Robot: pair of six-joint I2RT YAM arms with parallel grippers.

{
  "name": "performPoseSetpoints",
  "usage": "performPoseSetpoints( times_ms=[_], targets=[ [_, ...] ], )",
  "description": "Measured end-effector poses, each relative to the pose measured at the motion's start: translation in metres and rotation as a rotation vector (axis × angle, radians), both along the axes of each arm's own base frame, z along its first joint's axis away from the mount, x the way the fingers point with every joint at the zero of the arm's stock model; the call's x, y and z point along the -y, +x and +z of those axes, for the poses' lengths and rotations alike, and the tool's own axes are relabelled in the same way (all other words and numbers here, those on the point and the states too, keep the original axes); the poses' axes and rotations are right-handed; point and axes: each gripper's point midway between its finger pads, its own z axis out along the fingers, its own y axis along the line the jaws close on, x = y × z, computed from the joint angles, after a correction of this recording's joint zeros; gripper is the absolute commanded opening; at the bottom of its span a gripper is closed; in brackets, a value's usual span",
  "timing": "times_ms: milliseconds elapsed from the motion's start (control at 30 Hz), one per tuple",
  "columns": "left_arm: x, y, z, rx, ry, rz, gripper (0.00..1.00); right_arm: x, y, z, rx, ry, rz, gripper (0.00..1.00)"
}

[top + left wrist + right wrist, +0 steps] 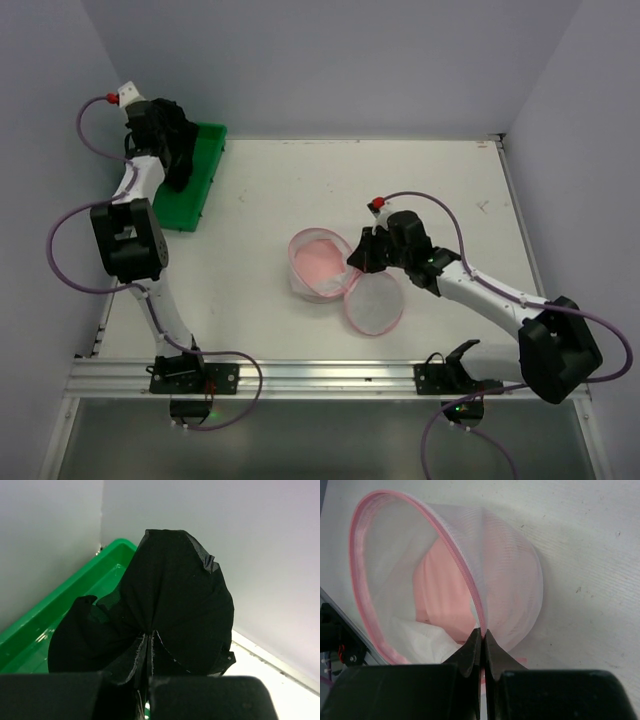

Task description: Unzip the laundry bag and remove the bra

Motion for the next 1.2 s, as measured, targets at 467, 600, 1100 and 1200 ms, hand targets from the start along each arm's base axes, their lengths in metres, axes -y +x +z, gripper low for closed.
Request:
performPoseSetpoints(
  times_ms=[467, 600, 1100, 1200],
  targets=[
    [0.018, -0.004, -0.057, -0.152, -0.057, -0.088, 0.94, -0.004, 0.005, -0.003, -0.011, -0.008, 0.008, 0.0],
    [0.048, -0.039, 0.006, -0.098, -0.066, -0.148, 0.94, -0.006, 0.007, -0.006, -0.021, -0.015, 0.006, 0.0],
    [0.405, -0.273, 0.014, -0.232, -0.129, -1.012, 0.78, -0.004, 0.024, -0.009, -0.002, -0.057, -0.035, 0.0],
    [0.434, -0.312, -0.009, -0.303, -0.128, -1.102, 0.75, -0.004, 0.024, -0.009, -0.001, -0.058, -0.038, 0.0]
  ],
)
